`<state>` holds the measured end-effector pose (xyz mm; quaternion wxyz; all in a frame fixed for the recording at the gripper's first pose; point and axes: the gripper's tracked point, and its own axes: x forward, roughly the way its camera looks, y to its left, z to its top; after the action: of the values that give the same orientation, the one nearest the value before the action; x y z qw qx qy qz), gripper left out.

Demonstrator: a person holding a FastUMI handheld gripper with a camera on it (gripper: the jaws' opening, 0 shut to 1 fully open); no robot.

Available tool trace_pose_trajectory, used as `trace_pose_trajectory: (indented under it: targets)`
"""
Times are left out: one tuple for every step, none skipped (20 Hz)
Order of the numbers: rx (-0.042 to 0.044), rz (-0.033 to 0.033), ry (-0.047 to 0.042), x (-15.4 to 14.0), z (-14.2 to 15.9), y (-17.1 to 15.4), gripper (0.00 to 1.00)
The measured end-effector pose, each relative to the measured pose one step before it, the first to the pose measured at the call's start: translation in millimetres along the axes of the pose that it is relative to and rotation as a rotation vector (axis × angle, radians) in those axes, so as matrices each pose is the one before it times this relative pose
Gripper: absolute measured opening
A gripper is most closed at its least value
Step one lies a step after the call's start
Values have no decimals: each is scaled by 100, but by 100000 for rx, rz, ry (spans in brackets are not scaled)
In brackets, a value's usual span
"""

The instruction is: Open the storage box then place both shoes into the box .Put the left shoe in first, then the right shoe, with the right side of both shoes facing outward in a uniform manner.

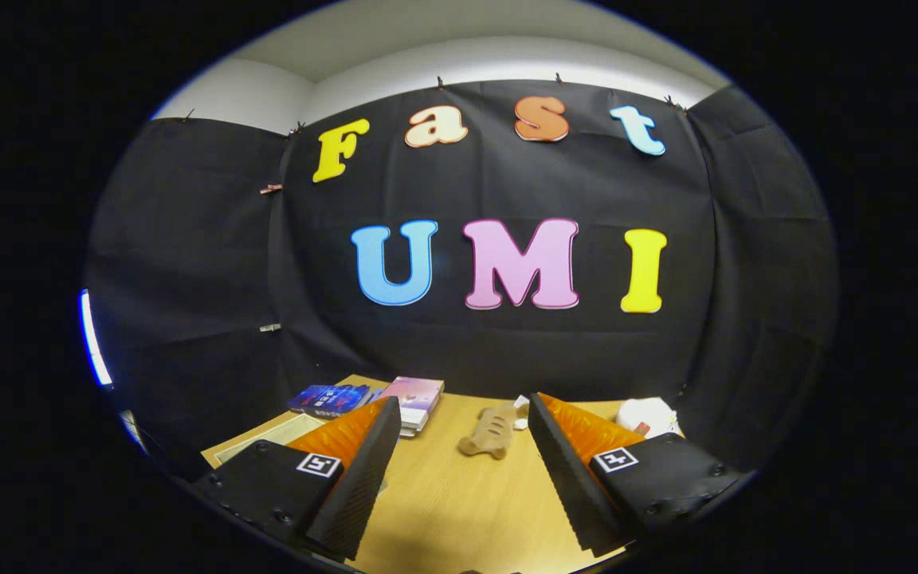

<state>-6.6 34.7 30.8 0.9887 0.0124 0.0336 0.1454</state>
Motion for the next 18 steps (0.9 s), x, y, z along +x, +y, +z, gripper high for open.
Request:
trace_pose_trajectory:
  targets:
    - [-351, -327, -1149, -911, 180, -587, 98]
    - [-614, -2935, -2259, -521, 397, -1136, 99]
    - [-924, -5227, -771, -574, -60, -1599, 98]
    - [-33, -4075, -1466, -498, -98, -1059, 98]
    - [333, -3004, -1637, -502, 271, -729, 98]
    - [391, -2498, -1652, -633, 84, -538, 98]
    - [248, -1637, -1114, -477, -181, -442, 98]
    - [556, -1131, -728, -520, -168, -155, 98]
    - [202, -1130, -565, -190, -263, -192, 98]
    - [-214, -1088, 154, 78, -160, -393, 98]
    - [-753, -813, -166, -177, -106, 29, 98]
    - [-1313, -1295, 296, -27, -91, -102, 98]
    - [-1233, -1021, 491, -202, -115, -210, 98]
    - [-890, -504, 1110, -263, -267, -4, 98]
    - [-306, -319, 1340, -256, -405, 67, 98]
    - [440, -227, 1241, -178, -261, 47, 98]
    - [1326, -191, 711, -109, 66, -51, 98]
    - [1888, 184, 61, -74, 183, 130, 97]
